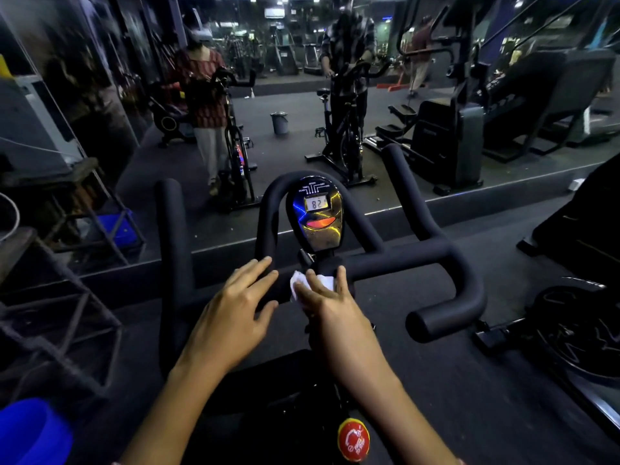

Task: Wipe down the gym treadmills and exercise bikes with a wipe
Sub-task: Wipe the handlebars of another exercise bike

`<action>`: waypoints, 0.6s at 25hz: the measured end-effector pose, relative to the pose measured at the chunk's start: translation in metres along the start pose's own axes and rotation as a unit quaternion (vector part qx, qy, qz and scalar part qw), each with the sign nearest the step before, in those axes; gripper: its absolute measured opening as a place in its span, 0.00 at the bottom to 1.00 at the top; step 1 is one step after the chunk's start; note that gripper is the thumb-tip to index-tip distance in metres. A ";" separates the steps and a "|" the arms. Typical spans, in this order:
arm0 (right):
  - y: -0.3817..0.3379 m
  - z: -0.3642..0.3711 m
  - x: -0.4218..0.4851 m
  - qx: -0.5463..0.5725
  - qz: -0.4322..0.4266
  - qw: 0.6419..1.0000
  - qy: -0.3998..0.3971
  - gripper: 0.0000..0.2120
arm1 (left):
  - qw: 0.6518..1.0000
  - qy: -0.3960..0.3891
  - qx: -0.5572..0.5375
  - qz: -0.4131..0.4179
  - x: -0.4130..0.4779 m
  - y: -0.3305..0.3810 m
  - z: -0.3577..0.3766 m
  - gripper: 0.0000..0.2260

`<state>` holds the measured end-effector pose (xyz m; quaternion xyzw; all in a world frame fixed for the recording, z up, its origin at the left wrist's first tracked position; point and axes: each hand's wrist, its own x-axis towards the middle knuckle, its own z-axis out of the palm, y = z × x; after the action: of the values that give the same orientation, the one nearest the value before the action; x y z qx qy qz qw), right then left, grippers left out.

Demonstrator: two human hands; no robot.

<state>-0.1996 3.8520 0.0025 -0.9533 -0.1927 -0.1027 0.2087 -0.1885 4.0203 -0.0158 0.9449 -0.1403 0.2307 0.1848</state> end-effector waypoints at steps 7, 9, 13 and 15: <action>0.007 0.004 0.015 0.025 0.121 0.991 0.049 0.33 | 0.993 -0.029 -0.095 -0.056 -0.012 -0.003 -0.002 0.23; -0.003 0.012 0.017 -0.005 0.094 0.994 0.049 0.33 | 0.991 -0.032 -0.114 -0.056 -0.011 -0.004 -0.004 0.22; -0.026 0.017 0.013 0.040 0.054 0.998 -0.017 0.29 | 0.987 -0.049 -0.146 -0.049 -0.007 -0.003 -0.016 0.20; -0.040 0.014 0.001 0.143 0.093 0.985 0.028 0.23 | 0.985 -0.068 -0.159 -0.022 -0.005 -0.004 -0.024 0.19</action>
<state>-0.2139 3.8921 0.0042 -0.9241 -0.1101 -0.0814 0.3568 -0.2010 4.0349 0.0003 0.9200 -0.1665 0.1368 0.3274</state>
